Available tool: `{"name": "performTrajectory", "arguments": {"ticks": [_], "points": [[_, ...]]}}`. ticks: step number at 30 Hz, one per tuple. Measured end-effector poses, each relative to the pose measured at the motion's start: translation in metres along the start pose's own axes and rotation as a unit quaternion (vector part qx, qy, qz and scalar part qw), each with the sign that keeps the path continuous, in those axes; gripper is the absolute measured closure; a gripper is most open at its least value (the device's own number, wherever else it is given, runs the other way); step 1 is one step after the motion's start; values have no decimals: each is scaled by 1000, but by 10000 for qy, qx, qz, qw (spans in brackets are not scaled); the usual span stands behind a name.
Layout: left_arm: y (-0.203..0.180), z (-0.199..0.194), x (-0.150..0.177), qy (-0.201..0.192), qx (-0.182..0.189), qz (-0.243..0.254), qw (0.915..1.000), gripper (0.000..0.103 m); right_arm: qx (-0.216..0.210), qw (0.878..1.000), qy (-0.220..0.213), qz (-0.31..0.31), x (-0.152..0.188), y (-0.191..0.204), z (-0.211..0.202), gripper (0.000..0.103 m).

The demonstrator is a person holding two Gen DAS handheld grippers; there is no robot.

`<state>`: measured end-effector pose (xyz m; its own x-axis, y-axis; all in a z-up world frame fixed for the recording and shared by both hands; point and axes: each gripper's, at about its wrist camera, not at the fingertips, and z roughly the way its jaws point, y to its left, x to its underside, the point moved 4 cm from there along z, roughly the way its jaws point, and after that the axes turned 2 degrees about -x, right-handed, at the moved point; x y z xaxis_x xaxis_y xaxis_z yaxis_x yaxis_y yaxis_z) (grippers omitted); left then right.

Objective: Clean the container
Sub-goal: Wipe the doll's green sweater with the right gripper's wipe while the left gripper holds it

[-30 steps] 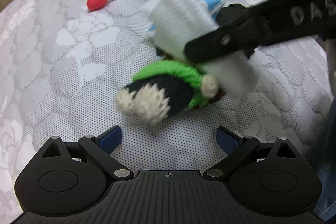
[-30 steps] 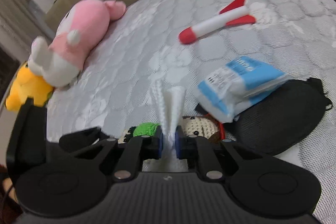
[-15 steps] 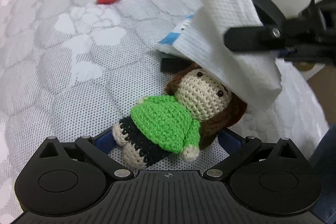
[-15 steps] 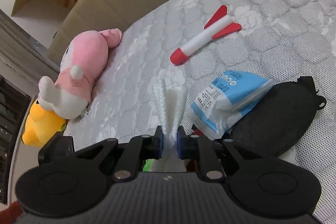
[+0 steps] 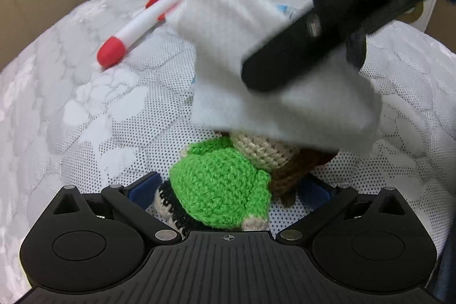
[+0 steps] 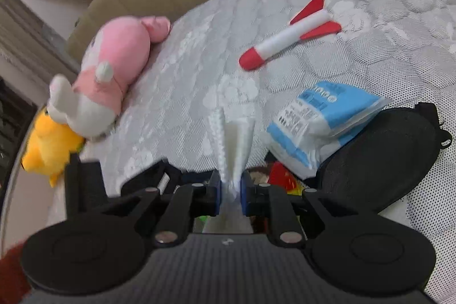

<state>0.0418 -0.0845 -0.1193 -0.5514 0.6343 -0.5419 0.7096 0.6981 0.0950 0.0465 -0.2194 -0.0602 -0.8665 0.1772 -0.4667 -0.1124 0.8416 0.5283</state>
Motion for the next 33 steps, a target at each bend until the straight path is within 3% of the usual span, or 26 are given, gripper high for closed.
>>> {"name": "performTrajectory", "arguments": {"ticks": [2,5,6,7,8,12,15,17,21,24,26,28,33], "points": [[-2,-1,2,-101,-53,73,9999,0,100,9998,104,-128,3,2,6,86],[-17,-6,0,-361,-582,541,9962,3,228,9987,88,-449,4,9,8,87],[-24,-13,-2,-462,-765,829,9925,8,238,9986,36,-463,4,10,6,87],[-30,-18,-3,-523,-954,1095,9880,28,214,9989,-47,-417,3,9,4,87],[-30,-22,-4,-534,-1298,1209,9827,30,157,9992,-128,-337,2,8,2,87],[3,-24,-7,-360,-1901,527,9797,32,-147,9988,-434,145,-6,-2,-8,87],[0,-24,-5,-228,-1674,391,9849,30,-84,9976,-678,136,-10,-3,-12,87],[-15,-23,-4,-174,-1487,634,9867,13,-282,9962,-823,-13,-11,6,-15,87],[-36,-34,-9,-146,-1054,713,9918,7,-866,9949,-470,-205,-7,25,0,87],[-31,-43,-13,-71,-609,153,9980,5,-401,9985,-115,-340,-1,24,18,89],[-26,-45,-15,-16,-337,-243,9991,5,-21,9991,-49,-416,1,20,19,90],[-22,-47,-18,-7,-146,-513,9986,4,94,9994,-62,-324,2,14,13,90],[-17,-45,-20,58,-187,-680,9975,4,170,9996,-201,-76,1,3,1,89]]}}
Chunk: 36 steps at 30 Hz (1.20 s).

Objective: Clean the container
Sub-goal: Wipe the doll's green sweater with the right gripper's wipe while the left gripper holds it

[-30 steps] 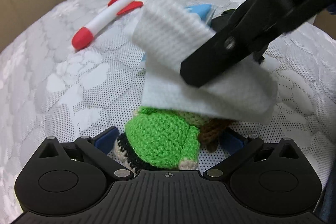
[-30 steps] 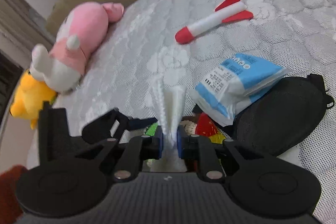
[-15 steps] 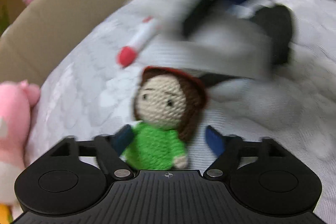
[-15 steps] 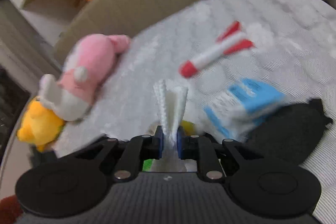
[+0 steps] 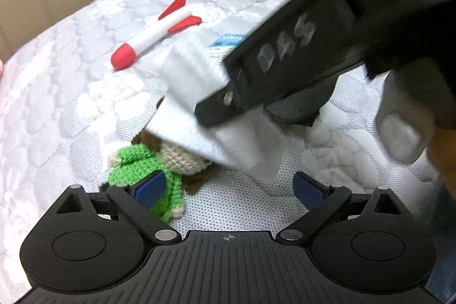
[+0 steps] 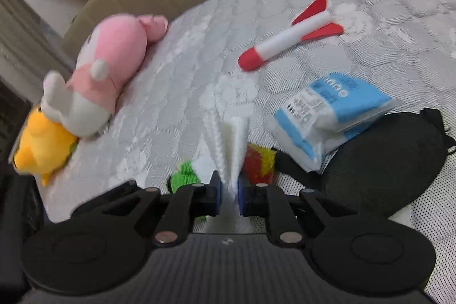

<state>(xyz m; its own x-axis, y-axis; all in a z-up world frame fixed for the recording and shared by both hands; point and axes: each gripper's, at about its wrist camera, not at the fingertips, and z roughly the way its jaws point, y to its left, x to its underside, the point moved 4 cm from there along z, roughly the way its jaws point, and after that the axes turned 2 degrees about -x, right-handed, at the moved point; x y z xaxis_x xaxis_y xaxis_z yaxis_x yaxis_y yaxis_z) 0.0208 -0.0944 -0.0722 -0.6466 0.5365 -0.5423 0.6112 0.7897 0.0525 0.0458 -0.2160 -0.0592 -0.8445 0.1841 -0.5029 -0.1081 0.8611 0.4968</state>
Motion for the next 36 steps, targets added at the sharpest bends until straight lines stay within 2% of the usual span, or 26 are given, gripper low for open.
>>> {"name": "performTrajectory", "arguments": {"ticks": [2,4,6,8,10,11,13,14,17,19,21,22,24,26,27,28,30,31,33,34,36], "points": [[5,4,1,112,46,-143,9998,4,204,9997,5,-109,-1,-2,0,89],[11,4,-1,166,200,-342,9991,4,449,9987,211,-125,1,-6,8,89],[20,-6,-7,32,389,-453,9982,4,509,9980,379,39,4,-12,13,89],[36,-20,-15,-284,449,-565,9970,2,482,9979,394,152,3,-15,13,89],[62,-28,-17,-585,279,-834,9944,0,539,9979,336,100,2,-15,12,89],[76,-24,-13,-521,166,-1095,9925,0,590,9977,319,48,2,-14,12,89],[106,-12,-4,-354,-56,-1637,9859,0,630,9976,300,-30,3,-12,12,87],[119,-1,1,-217,18,-1972,9801,0,600,9978,291,-32,2,-11,12,87],[139,28,15,0,490,-2728,9608,0,459,9988,195,18,0,-10,9,87],[140,40,18,-129,755,-2845,9556,0,416,9991,48,10,-2,-10,5,87],[128,44,18,-210,832,-2708,9588,0,367,9993,-85,10,-6,-10,2,87],[121,50,12,-195,898,-2513,9635,0,344,9993,-135,37,-7,-11,1,87],[97,51,2,-232,918,-1833,9785,0,320,9993,-190,100,-10,-13,1,87],[69,40,-2,-332,478,-1067,9926,3,316,9991,-254,153,-13,-15,0,89],[55,34,-6,-431,74,-601,9972,8,313,9988,-341,166,-14,-15,-2,91],[43,27,-8,-495,-372,-89,9980,22,309,9982,-492,169,-16,-15,-7,91],[18,18,-10,-400,-1123,679,9905,27,41,9953,-950,151,-21,-11,-23,92],[9,15,-11,-391,-1268,802,9879,31,-307,9938,-1051,170,-24,-8,-28,92],[-1,13,-11,-279,-1183,780,9895,35,-1044,9888,-966,447,-25,-4,-28,92],[-4,14,-10,-206,-1097,728,9911,35,-1129,9890,-788,540,-22,-4,-22,92],[-8,11,-8,-97,-984,645,9930,33,-957,9930,-380,572,-14,-4,-6,92]]}}
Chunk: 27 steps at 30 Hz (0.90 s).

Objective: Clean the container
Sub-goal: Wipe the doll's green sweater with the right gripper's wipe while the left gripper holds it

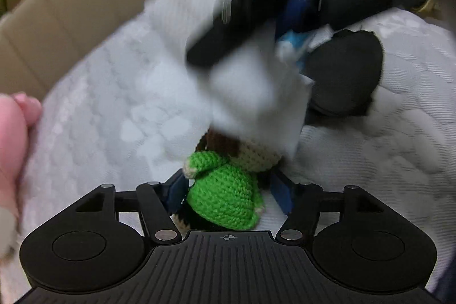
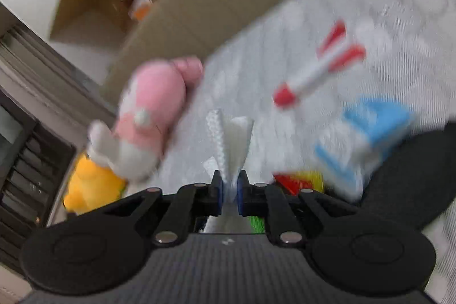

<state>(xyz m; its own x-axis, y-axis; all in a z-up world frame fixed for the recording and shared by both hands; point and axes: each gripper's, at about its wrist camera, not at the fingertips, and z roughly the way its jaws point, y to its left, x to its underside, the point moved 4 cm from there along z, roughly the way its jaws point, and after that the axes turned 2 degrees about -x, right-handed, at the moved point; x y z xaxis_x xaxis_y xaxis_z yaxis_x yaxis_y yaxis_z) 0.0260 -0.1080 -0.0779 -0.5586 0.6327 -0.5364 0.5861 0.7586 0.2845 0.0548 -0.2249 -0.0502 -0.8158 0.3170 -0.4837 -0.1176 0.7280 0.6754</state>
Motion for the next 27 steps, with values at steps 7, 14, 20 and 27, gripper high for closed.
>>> {"name": "performTrajectory", "arguments": {"ticks": [7,14,20,27], "points": [[4,-10,-6,20,338,-484,9983,29,1131,9924,311,-378,12,-5,5,90],[5,-25,-7,-215,694,-496,9961,15,1475,9864,568,-450,18,-11,8,87],[62,-17,4,-254,1787,-1928,9645,4,1501,9866,504,-388,16,-13,5,87],[29,24,4,-204,1220,-1142,9857,17,1003,9946,119,-219,7,-8,-7,87]]}}
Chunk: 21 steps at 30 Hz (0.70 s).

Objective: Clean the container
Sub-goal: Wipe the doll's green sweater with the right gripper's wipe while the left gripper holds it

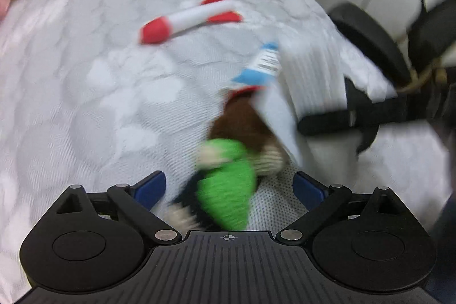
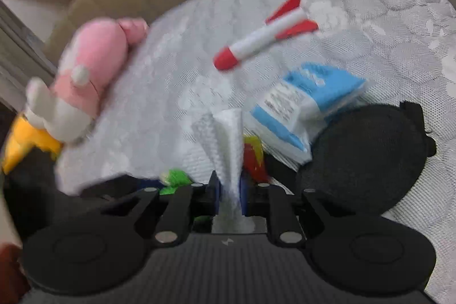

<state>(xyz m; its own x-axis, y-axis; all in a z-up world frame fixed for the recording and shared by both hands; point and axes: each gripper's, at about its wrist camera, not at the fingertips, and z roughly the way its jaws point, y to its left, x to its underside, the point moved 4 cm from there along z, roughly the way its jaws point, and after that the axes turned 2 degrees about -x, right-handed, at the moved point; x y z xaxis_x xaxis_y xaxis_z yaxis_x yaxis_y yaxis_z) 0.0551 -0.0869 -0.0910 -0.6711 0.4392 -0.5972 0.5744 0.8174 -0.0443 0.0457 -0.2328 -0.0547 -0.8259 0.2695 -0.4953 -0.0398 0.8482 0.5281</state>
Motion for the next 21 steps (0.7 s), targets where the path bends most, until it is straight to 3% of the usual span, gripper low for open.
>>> {"name": "performTrajectory", "arguments": {"ticks": [1,2,5,6,8,10,12,16,21], "points": [[-13,0,-1,-92,-282,501,9983,37,-103,9998,-183,43,-3,0,-6,87],[-21,2,0,-98,-591,924,9939,46,-207,9991,-367,86,-7,0,-13,88],[-29,2,1,-109,-1308,1561,9790,49,-428,9957,-806,165,-16,0,-27,88],[-32,1,1,-222,-1758,1938,9649,49,-502,9948,-864,191,-17,0,-28,88],[-42,-1,4,-454,-2510,2735,9274,46,-827,9932,-792,224,-16,4,-25,88],[-49,4,7,-469,-2814,3067,9081,44,-1051,9929,-543,159,-14,12,-15,87],[-51,14,11,-208,-2672,2992,9158,37,-1063,9940,-258,61,-9,19,-2,86],[-56,15,14,-35,-1946,2547,9472,18,-869,9961,143,59,-3,20,23,86],[-51,8,-1,-46,-1266,1638,9783,13,-383,9990,195,117,-8,8,33,86]]}}
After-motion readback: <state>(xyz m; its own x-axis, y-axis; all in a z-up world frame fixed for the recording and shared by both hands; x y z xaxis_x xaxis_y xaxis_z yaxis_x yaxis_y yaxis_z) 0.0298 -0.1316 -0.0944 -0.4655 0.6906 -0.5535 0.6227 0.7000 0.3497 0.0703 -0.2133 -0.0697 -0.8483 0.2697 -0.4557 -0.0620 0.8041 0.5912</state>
